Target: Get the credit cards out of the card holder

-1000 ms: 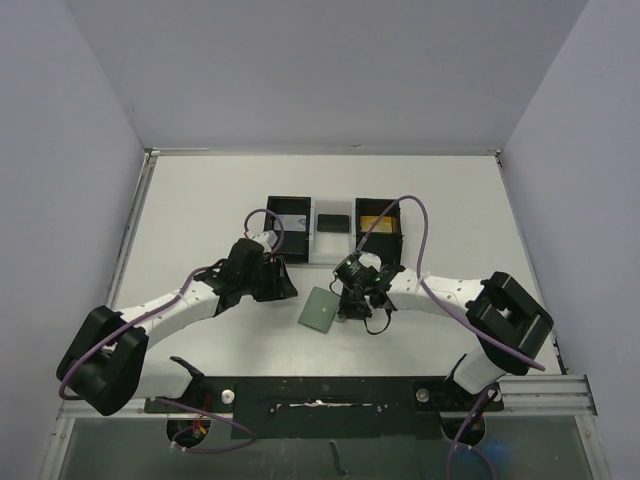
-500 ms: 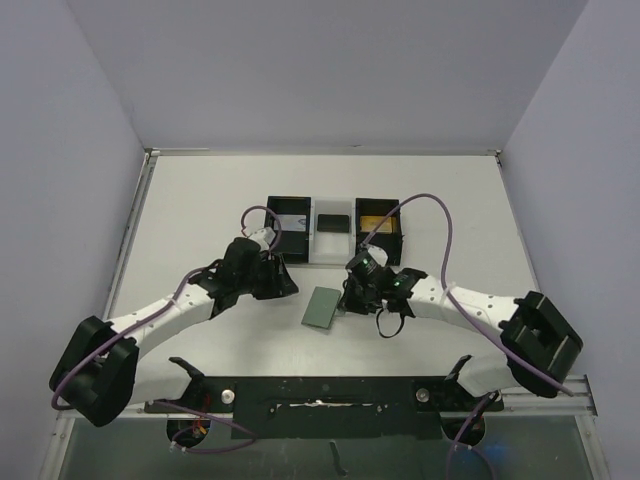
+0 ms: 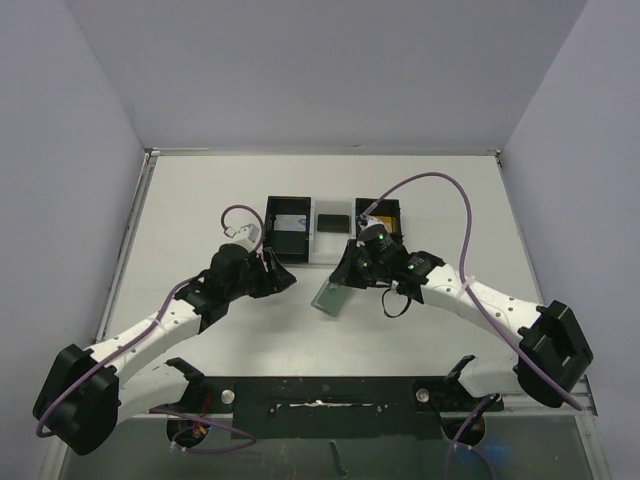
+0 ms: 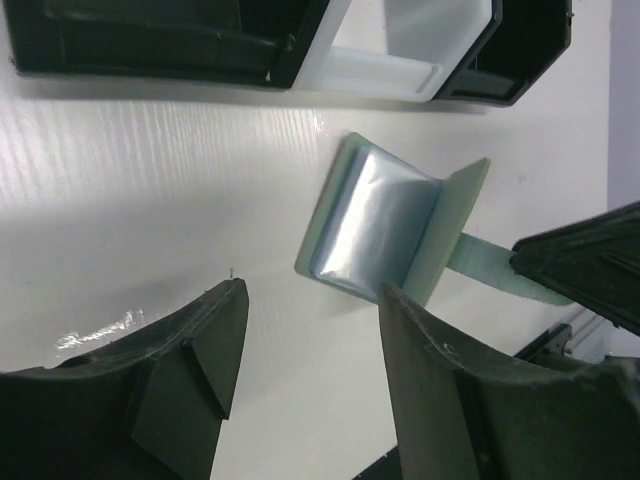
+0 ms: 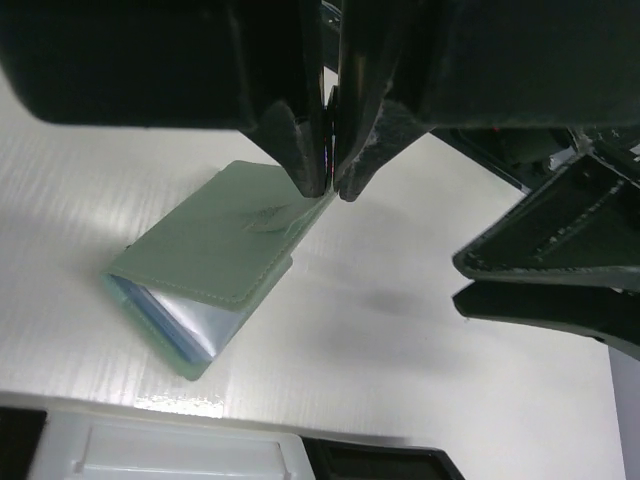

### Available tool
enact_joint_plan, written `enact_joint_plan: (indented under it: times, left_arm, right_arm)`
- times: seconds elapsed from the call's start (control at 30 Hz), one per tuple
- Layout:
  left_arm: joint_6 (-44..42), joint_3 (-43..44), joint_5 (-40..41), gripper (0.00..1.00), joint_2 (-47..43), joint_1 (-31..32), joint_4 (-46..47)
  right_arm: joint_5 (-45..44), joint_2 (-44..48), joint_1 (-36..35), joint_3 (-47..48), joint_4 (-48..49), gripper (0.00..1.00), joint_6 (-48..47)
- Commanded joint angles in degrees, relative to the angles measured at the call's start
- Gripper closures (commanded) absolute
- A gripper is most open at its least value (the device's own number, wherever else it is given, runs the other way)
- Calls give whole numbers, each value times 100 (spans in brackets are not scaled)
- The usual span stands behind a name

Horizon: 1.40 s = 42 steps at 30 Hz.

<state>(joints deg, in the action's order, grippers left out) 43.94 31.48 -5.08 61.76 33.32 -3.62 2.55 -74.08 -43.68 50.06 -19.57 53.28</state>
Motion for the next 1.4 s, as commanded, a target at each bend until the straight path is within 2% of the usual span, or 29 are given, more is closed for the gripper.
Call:
enact_joint_plan:
  times: [0.0, 0.07, 0.17, 0.3, 0.47, 0.6, 0.7, 1.03, 1.37]
  left_arm:
    - [538, -368, -616, 47, 228, 3, 978]
    - [529, -342, -740, 47, 359, 0, 1027]
    - [380, -216, -590, 46, 354, -10, 901]
    - [321, -210, -429, 46, 235, -20, 898]
    - [316, -290, -505, 46, 345, -16, 1012]
    - [379, -306, -717, 46, 587, 22, 1245]
    - [495, -359, -1095, 50, 934, 126, 1551]
    - [213, 100, -1750, 56, 1672, 192, 1473]
    - [169, 452, -1812, 57, 2108, 234, 950]
  right_arm:
    - [686, -514, 217, 478, 328, 97, -185]
    - [922, -683, 215, 566, 339, 98, -326]
    - [1462, -646, 198, 388, 872, 98, -395]
    - [2189, -380, 234, -61, 1628, 98, -516]
    - [2630, -76, 594, -822, 1893, 98, -630]
    - [2459, 7, 1117, -1651, 1952, 96, -489]
    - [2505, -174, 1407, -1933, 1883, 97, -558]
    - [1800, -322, 1422, -1838, 1609, 95, -425]
    - [1493, -574, 1418, -1878, 1467, 94, -199]
